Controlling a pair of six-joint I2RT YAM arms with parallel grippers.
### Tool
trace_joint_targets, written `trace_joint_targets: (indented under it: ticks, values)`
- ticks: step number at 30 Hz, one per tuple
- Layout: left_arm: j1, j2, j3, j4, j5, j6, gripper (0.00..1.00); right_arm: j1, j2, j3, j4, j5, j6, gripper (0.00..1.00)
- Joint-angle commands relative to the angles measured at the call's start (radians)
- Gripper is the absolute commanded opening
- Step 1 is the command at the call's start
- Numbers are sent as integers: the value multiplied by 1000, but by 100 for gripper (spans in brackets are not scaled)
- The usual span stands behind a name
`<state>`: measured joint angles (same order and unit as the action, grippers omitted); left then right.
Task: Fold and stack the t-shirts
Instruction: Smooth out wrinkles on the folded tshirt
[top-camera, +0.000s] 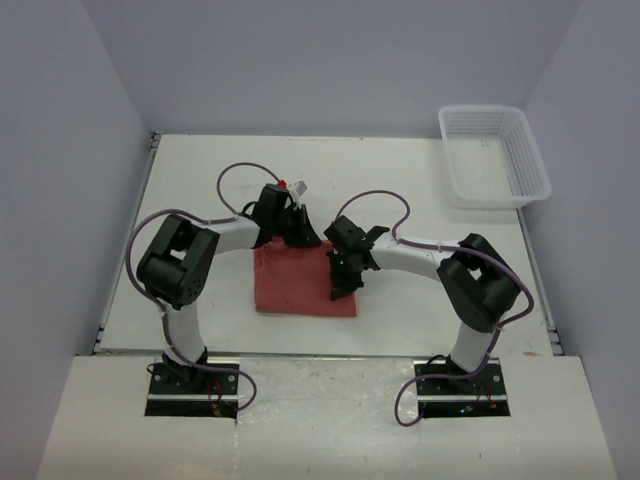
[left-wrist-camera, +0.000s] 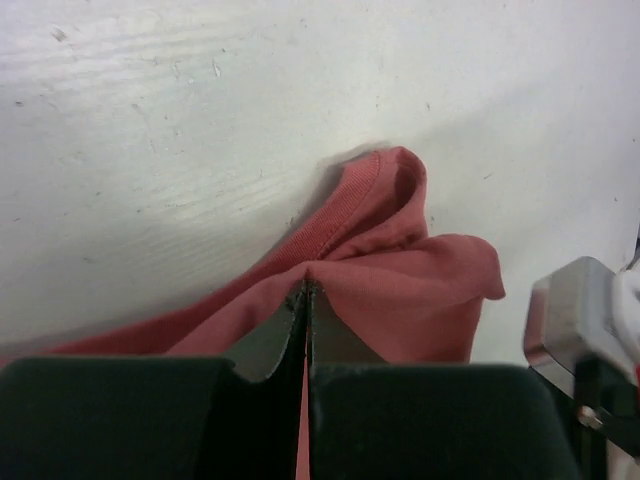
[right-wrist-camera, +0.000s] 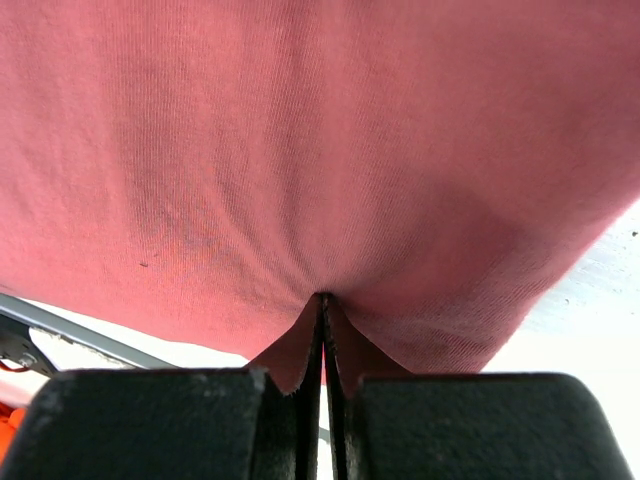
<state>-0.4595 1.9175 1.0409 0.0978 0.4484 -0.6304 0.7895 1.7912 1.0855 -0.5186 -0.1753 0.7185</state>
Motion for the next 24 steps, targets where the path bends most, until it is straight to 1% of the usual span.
trace_joint_targets:
  ticks: [1, 2, 3, 5, 7, 9, 13, 17, 24]
  values:
    - [12, -147, 18, -29, -74, 55, 0, 8, -3, 7, -24, 26, -30, 0]
    - [13, -170, 18, -61, -106, 54, 0, 8, -1, 33, -34, 31, -33, 0]
    - [15, -195, 19, -137, -132, 54, 0, 10, 0, 43, -44, 36, -34, 0]
    - [15, -271, 8, -177, -192, 58, 0, 8, 4, 62, -55, 39, -41, 0]
    - [15, -340, -7, -230, -212, 58, 0, 8, -1, 71, -55, 37, -44, 0]
    - [15, -380, -28, -280, -232, 58, 0, 8, 10, 73, -57, 33, -48, 0]
    - [15, -439, -36, -382, -327, 78, 0, 8, 22, 60, -37, 17, -44, 0]
    - [15, -419, -25, -449, -415, 106, 0, 8, 30, 39, -11, 0, -34, 0]
    - [15, -358, -28, -423, -409, 107, 0, 7, 42, 34, -9, 0, -42, 0]
